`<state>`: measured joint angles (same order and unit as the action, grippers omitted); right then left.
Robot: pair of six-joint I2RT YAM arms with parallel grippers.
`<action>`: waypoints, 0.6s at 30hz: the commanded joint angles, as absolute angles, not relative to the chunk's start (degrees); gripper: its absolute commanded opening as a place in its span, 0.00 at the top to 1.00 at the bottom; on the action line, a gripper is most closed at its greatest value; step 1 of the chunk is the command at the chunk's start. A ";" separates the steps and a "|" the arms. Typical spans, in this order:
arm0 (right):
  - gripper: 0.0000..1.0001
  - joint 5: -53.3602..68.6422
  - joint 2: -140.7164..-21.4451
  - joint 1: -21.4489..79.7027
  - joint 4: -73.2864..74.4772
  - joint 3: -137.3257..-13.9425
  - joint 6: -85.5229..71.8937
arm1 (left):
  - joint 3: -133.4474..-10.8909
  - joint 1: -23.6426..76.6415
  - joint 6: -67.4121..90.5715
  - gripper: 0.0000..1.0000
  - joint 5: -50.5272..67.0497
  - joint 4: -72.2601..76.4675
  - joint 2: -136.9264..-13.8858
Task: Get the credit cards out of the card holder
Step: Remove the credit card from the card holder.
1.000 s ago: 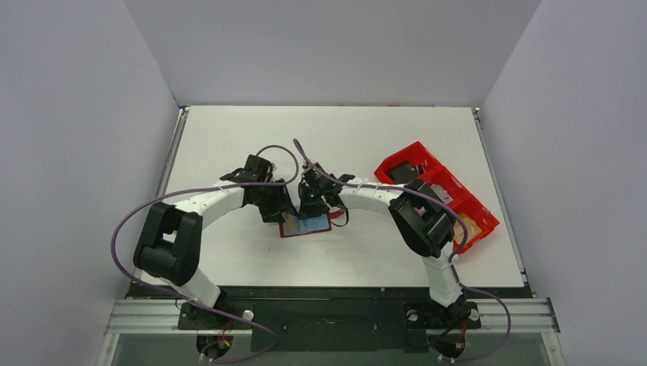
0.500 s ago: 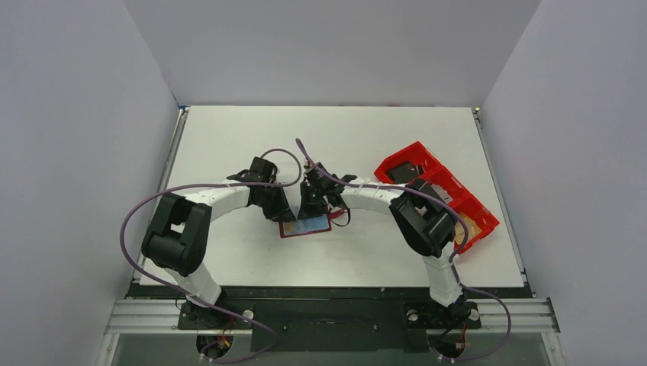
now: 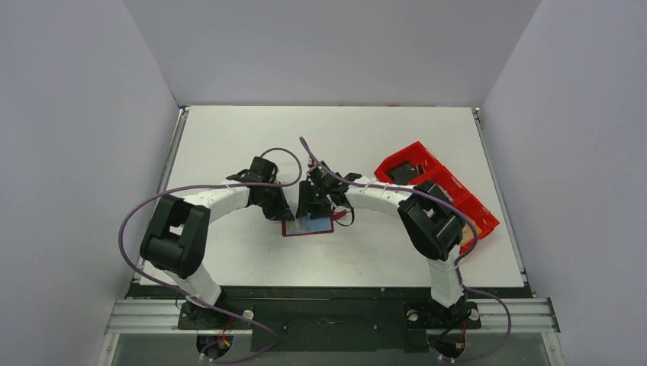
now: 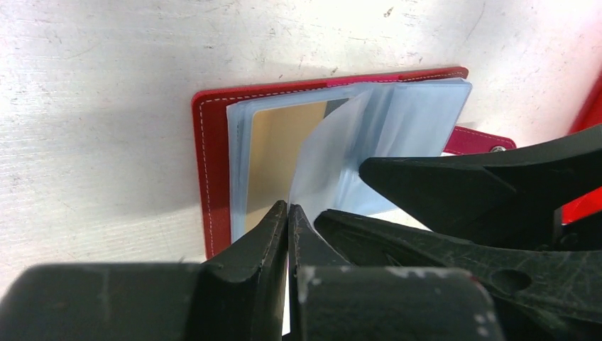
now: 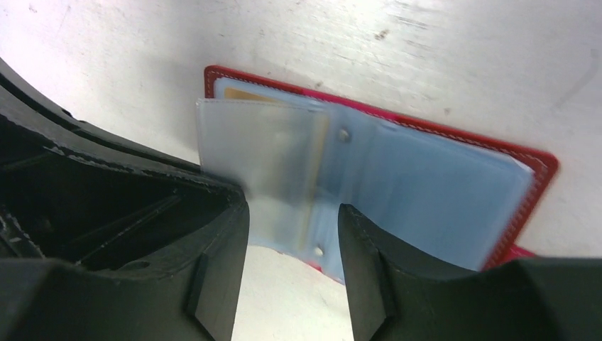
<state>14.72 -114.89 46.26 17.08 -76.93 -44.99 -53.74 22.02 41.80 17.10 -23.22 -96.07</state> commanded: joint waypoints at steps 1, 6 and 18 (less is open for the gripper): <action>0.53 11.17 -108.92 45.33 21.54 -76.59 -44.58 | -55.67 22.23 41.56 1.00 17.45 -22.17 -93.28; 0.52 10.35 -105.06 44.78 21.68 -75.64 -45.44 | -56.03 22.66 41.49 1.00 17.73 -22.36 -92.85; 0.52 4.02 -97.19 42.65 24.34 -71.87 -44.74 | -61.01 26.98 42.43 0.95 17.77 -22.05 -94.77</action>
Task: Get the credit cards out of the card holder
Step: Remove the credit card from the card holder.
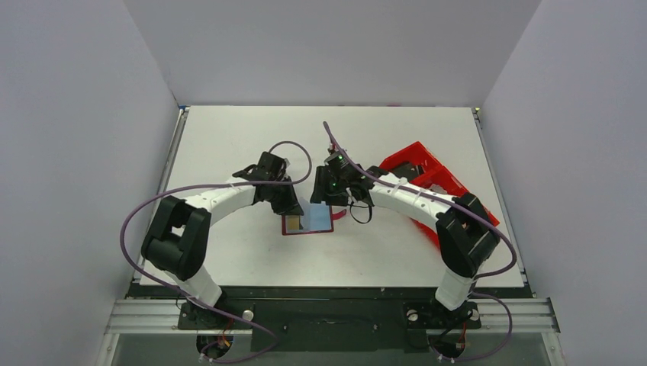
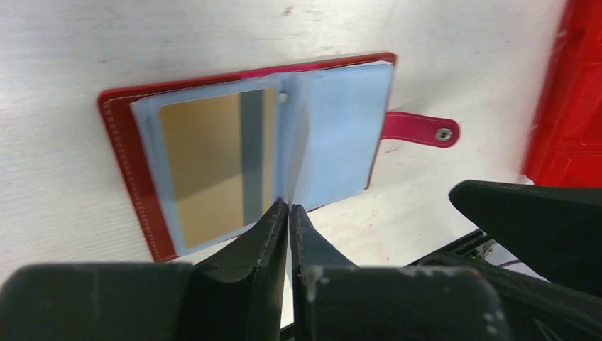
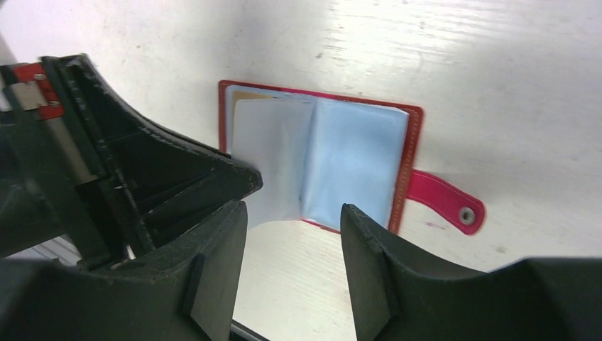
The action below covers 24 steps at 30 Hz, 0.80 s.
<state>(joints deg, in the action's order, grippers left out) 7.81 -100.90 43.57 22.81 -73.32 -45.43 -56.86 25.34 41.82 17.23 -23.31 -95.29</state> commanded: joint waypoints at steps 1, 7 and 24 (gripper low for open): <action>0.52 3.47 -96.46 42.48 24.47 -71.36 -44.63 | -61.75 27.20 42.49 0.93 17.76 -22.01 -95.43; 0.52 1.15 -93.27 41.89 25.83 -69.23 -44.31 | -65.32 29.84 42.63 0.83 17.43 -21.73 -98.66; 0.52 -3.20 -88.19 41.31 27.58 -65.36 -44.02 | -69.81 33.08 43.80 0.53 18.40 -19.53 -105.62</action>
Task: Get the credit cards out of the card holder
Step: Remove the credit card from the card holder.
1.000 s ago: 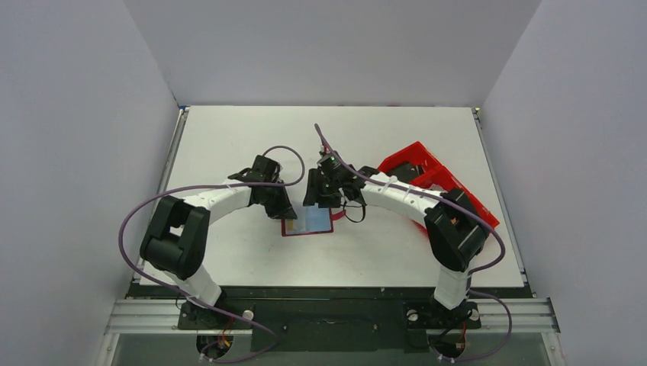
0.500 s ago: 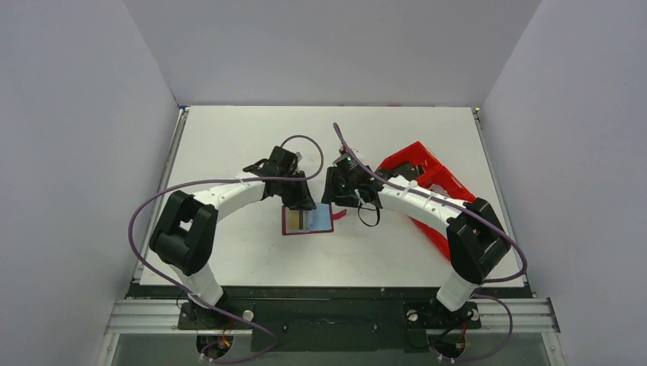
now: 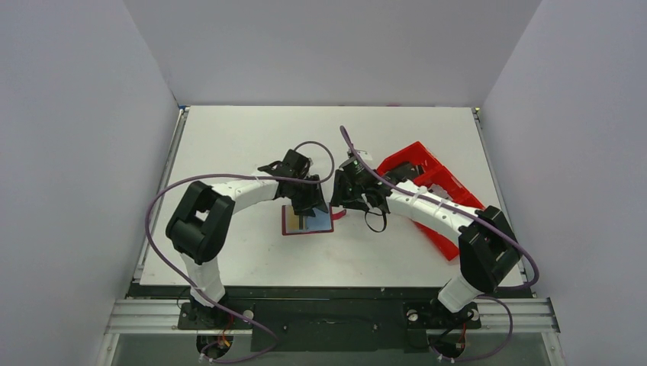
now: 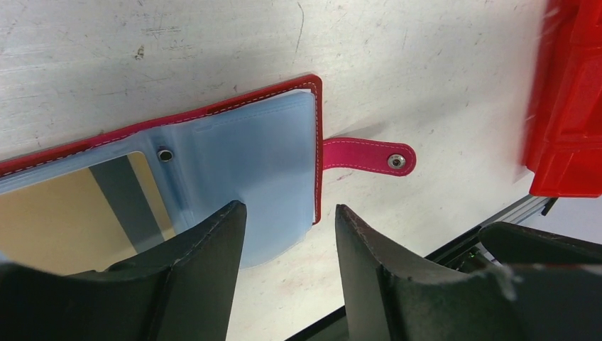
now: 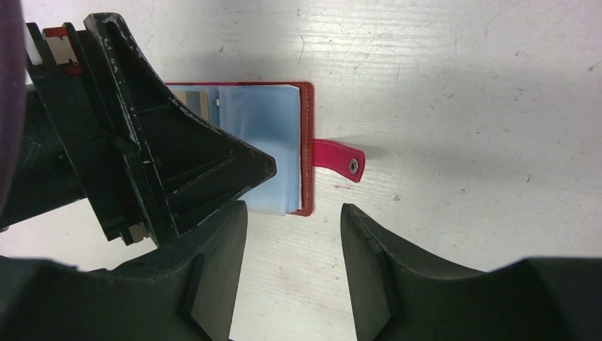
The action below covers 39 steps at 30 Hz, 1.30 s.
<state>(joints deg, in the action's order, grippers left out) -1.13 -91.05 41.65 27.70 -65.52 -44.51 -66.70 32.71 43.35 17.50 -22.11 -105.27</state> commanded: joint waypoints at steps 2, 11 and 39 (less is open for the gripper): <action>0.52 -2.98 -88.32 41.26 27.52 -65.40 -43.94 | -70.16 33.13 43.69 0.52 18.07 -20.09 -104.84; 0.53 -0.51 -91.54 42.71 25.70 -67.26 -44.18 | -67.04 28.76 41.81 0.48 12.70 -25.24 -97.42; 0.61 11.26 -112.37 47.47 18.30 -79.79 -48.01 | -54.89 21.50 39.75 0.88 10.07 -24.98 -93.10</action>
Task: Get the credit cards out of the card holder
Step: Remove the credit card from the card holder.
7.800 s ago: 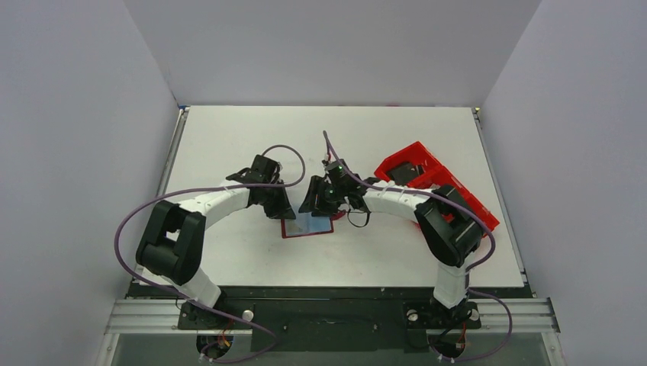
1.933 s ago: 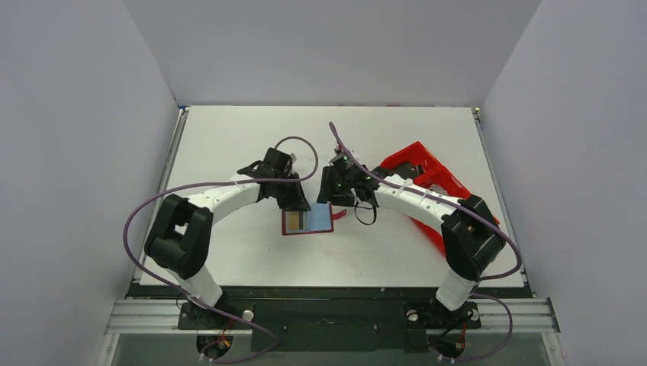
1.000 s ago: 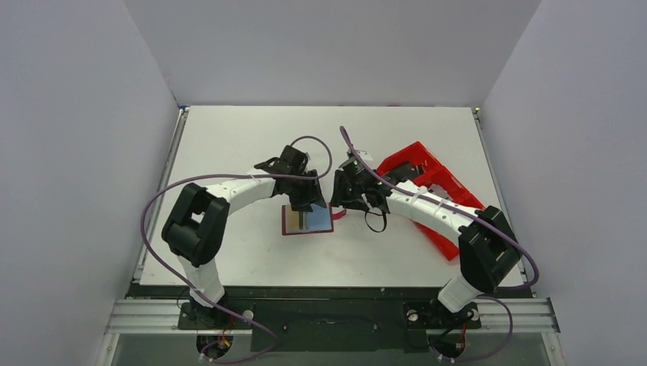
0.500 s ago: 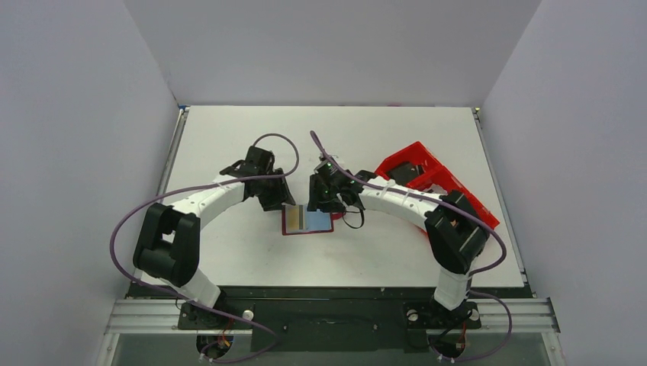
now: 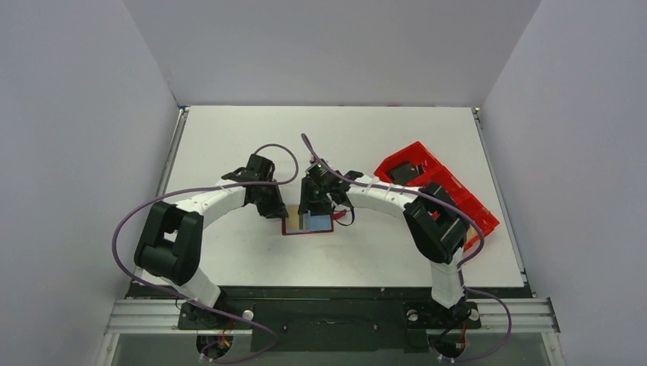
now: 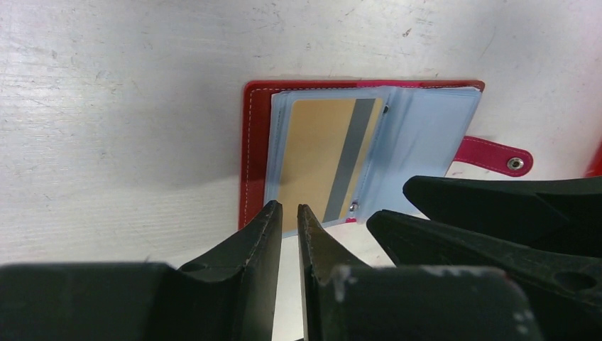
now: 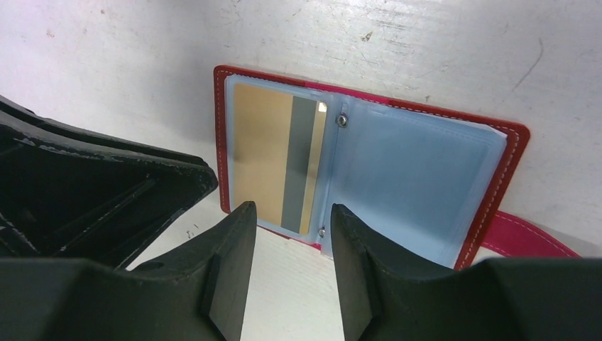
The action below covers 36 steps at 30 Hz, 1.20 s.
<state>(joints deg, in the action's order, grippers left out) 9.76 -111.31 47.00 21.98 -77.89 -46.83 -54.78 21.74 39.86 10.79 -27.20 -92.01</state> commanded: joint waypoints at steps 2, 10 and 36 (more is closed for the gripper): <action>0.62 11.76 -113.07 47.39 17.70 -79.80 -48.33 | -54.71 21.52 39.84 0.90 9.96 -24.46 -93.61; 0.68 13.00 -114.99 46.58 15.34 -78.37 -49.73 | -53.76 21.83 40.70 0.96 9.66 -23.04 -95.78; 1.00 19.46 -114.65 43.10 2.41 -67.78 -55.15 | -54.96 24.08 42.02 1.00 8.68 -23.81 -98.22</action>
